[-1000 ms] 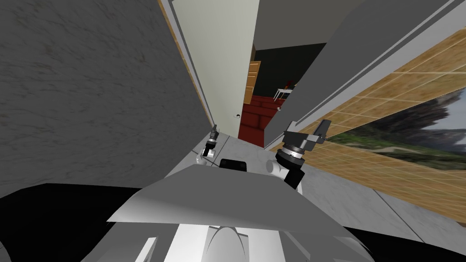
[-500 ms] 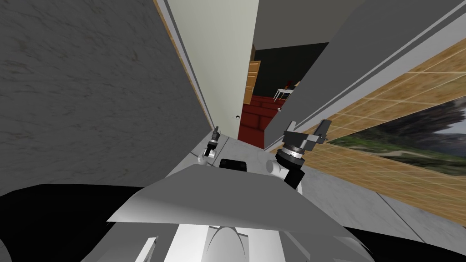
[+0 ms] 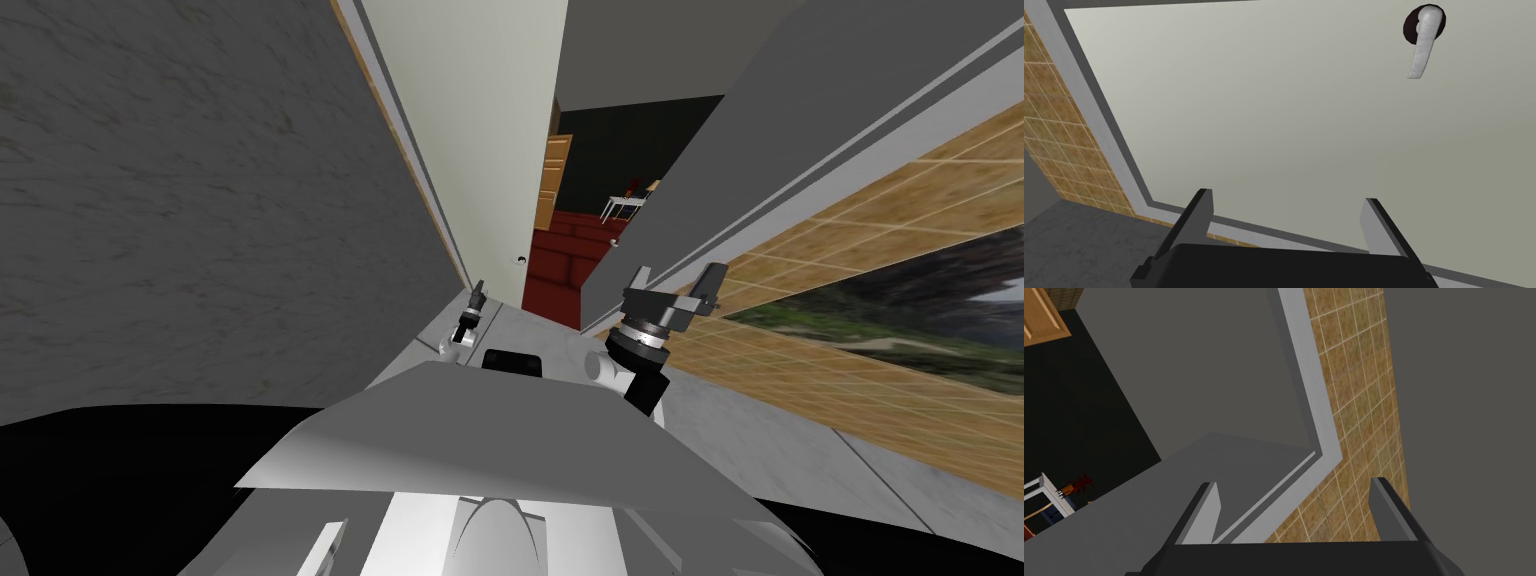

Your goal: Push the door open

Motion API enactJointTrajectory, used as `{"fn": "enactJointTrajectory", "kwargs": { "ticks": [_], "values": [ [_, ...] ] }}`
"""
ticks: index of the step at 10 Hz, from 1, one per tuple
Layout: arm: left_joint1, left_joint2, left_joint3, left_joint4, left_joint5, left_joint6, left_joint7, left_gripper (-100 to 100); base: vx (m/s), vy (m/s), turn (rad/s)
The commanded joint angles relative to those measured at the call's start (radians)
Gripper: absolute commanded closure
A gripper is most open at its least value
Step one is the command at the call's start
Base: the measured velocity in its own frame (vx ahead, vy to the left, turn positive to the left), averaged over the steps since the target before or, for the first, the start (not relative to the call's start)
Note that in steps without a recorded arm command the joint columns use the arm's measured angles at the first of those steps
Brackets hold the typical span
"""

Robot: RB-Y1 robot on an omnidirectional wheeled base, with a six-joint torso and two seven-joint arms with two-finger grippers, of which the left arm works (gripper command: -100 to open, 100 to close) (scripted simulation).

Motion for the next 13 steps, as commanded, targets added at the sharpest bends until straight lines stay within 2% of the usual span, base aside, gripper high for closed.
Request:
{"fn": "enactJointTrajectory", "kwargs": {
  "ticks": [1,13],
  "values": [
    [-0.011,-0.001,-0.006,0.035,0.001,-0.008,-0.001,-100,0.108,-0.017,-0.004],
    [-0.118,-0.019,-0.04,0.317,0.008,-0.07,-0.01,-100,0.102,-0.005,-0.005]
  ]
}}
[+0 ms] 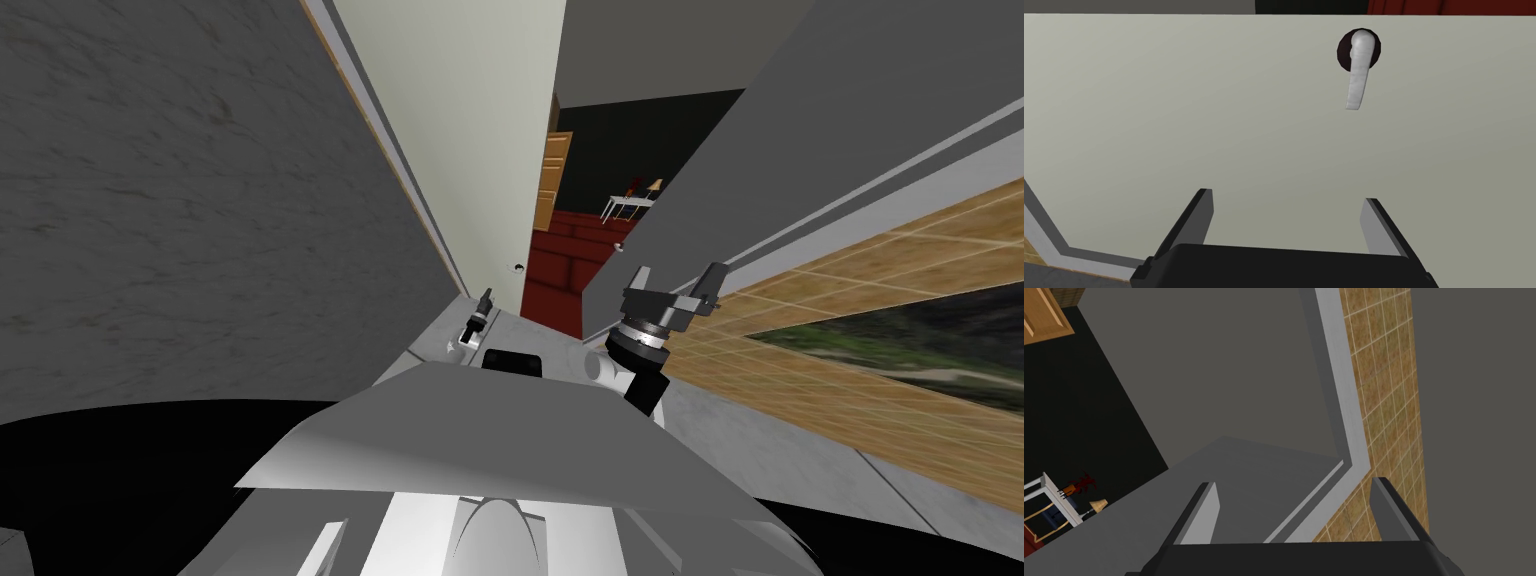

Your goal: Push the door open

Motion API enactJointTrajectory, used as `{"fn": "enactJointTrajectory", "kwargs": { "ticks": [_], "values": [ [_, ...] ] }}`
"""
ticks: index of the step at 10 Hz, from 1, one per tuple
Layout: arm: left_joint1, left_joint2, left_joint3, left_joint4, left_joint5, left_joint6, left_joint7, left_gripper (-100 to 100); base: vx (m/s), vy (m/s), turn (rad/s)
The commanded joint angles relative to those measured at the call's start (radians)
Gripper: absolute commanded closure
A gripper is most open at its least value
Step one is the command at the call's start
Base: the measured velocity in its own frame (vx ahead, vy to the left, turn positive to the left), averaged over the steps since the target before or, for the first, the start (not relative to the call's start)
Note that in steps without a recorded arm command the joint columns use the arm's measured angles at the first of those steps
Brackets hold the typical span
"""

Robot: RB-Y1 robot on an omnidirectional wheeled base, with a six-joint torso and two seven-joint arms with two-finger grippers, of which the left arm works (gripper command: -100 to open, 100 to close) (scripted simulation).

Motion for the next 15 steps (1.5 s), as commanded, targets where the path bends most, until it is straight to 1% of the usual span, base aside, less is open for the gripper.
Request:
{"fn": "enactJointTrajectory", "kwargs": {
  "ticks": [1,2,6,7,9,10,12,15],
  "values": [
    [-0.01,-0.003,-0.005,0.032,0.001,-0.008,-0.002,-100,0.086,-0.013,-0.004],
    [-0.026,-0.008,-0.01,0.075,0.002,-0.018,-0.003,-100,0.135,0.002,-0.009],
    [-0.054,-0.017,-0.019,0.149,0.004,-0.034,-0.006,-100,0.114,-0.007,-0.004],
    [-0.068,-0.022,-0.023,0.185,0.005,-0.042,-0.007,-100,0.122,-0.001,-0.009],
    [-0.08,-0.027,-0.027,0.216,0.005,-0.049,-0.008,-100,0.124,-0.006,-0.003],
    [-0.091,-0.032,-0.031,0.245,0.006,-0.055,-0.009,-100,0.101,-0.001,-0.006],
    [-0.102,-0.037,-0.034,0.274,0.007,-0.061,-0.01,-100,0.11,0.001,-0.004],
    [-0.126,-0.05,-0.042,0.336,0.009,-0.075,-0.012,-100,0.113,-0.005,-0.005]
  ]
}}
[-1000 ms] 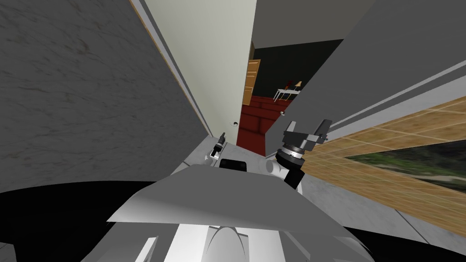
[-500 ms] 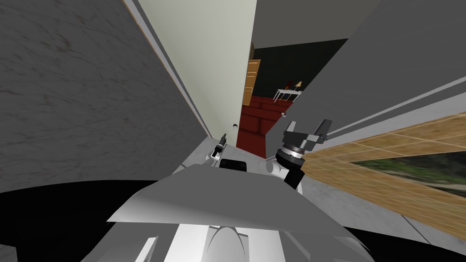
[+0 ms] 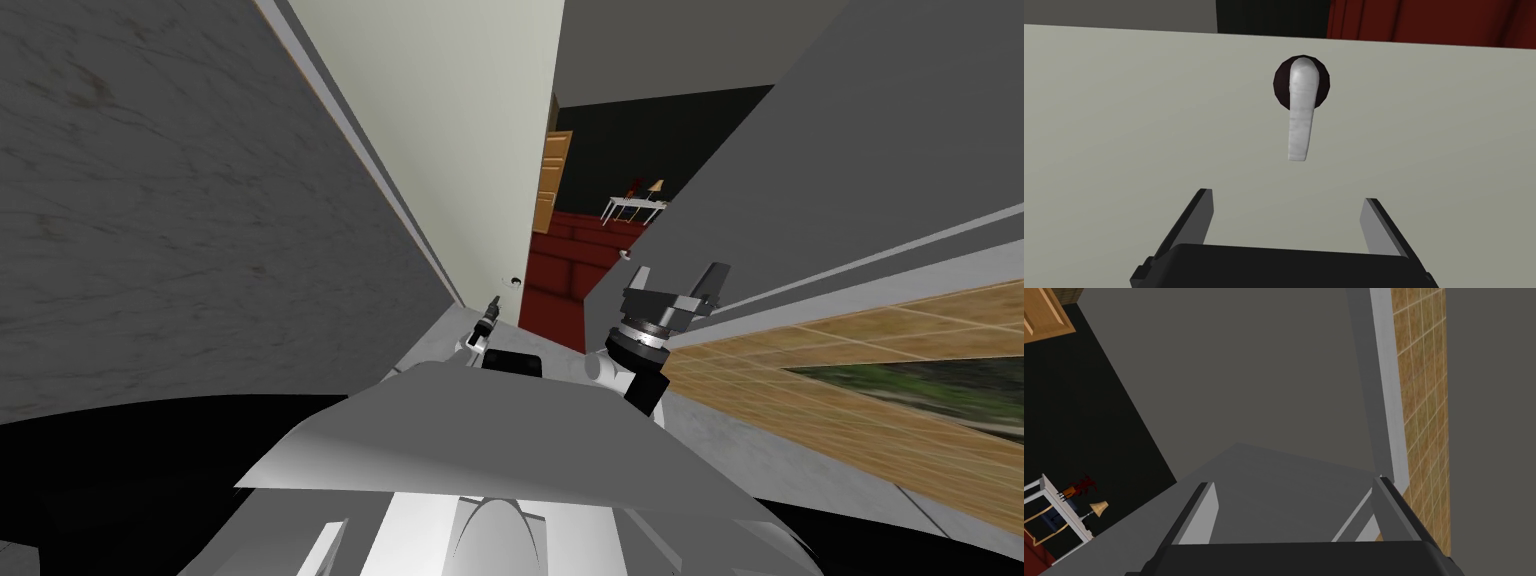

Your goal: Push the door open

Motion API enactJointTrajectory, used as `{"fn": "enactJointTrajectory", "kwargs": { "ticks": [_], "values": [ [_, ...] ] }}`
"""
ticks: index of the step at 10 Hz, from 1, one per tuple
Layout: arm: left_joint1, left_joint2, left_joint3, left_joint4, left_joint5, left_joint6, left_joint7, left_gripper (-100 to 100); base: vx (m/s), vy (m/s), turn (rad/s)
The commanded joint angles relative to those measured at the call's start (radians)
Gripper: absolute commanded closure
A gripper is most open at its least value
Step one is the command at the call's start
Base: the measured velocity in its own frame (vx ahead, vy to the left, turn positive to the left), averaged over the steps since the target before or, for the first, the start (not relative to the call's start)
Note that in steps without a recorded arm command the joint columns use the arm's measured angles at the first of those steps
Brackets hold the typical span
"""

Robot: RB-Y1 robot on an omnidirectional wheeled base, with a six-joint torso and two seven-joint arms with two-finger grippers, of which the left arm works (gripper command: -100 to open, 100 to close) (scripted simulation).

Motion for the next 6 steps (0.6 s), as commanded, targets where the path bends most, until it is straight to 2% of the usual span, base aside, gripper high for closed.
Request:
{"fn": "enactJointTrajectory", "kwargs": {
  "ticks": [1,2,3,6],
  "values": [
    [-0.009,-0.007,-0.003,0.03,0.001,-0.01,-0.002,-100,0.108,-0.005,-0.003],
    [-0.012,-0.005,0.0,0.031,0.001,-0.011,-0.002,-100,0.043,-0.003,0.0],
    [-0.014,0.006,0.003,0.039,0.003,-0.016,-0.005,-100,0.091,-0.039,-0.033],
    [-0.014,0.013,0.009,0.045,0.006,-0.02,-0.009,-100,0.191,-0.041,-0.025]
  ]
}}
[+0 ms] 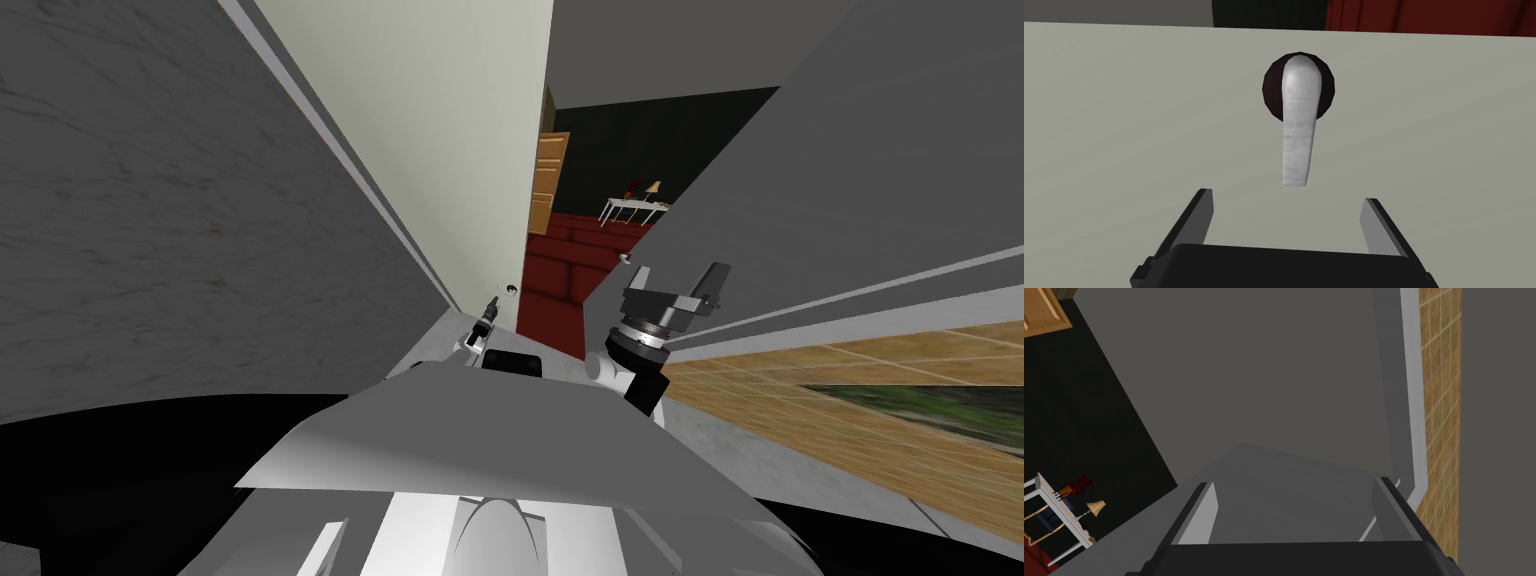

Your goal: Push the door open

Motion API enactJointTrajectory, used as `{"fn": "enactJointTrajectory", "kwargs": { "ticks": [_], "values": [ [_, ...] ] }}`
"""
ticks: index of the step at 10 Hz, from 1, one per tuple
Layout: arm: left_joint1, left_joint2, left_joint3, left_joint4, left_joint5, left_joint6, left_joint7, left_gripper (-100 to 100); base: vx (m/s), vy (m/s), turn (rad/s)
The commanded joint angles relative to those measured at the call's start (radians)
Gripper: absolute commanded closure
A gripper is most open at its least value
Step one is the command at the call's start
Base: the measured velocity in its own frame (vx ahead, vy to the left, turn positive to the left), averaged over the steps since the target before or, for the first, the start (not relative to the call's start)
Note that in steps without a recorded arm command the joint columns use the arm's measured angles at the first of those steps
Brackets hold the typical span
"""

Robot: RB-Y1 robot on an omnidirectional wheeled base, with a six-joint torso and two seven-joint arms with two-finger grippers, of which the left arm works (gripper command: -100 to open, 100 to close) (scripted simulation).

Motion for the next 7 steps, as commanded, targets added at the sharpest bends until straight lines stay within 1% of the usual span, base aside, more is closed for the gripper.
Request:
{"fn": "enactJointTrajectory", "kwargs": {
  "ticks": [1,3,5,6,7],
  "values": [
    [-0.002,0.0,0.004,0.007,0.002,-0.004,-0.003,-100,0.174,-0.055,-0.025],
    [-0.003,-0.006,0.008,0.012,0.004,-0.006,-0.006,-100,0.202,-0.076,-0.024],
    [-0.003,-0.018,0.012,0.016,0.006,-0.009,-0.009,-100,0.186,-0.047,-0.028],
    [-0.002,-0.013,0.01,0.012,0.005,-0.007,-0.007,-100,0.088,-0.031,-0.002],
    [-0.002,-0.013,0.01,0.012,0.005,-0.007,-0.007,100,-0.013,0.005,0.006]
  ]
}}
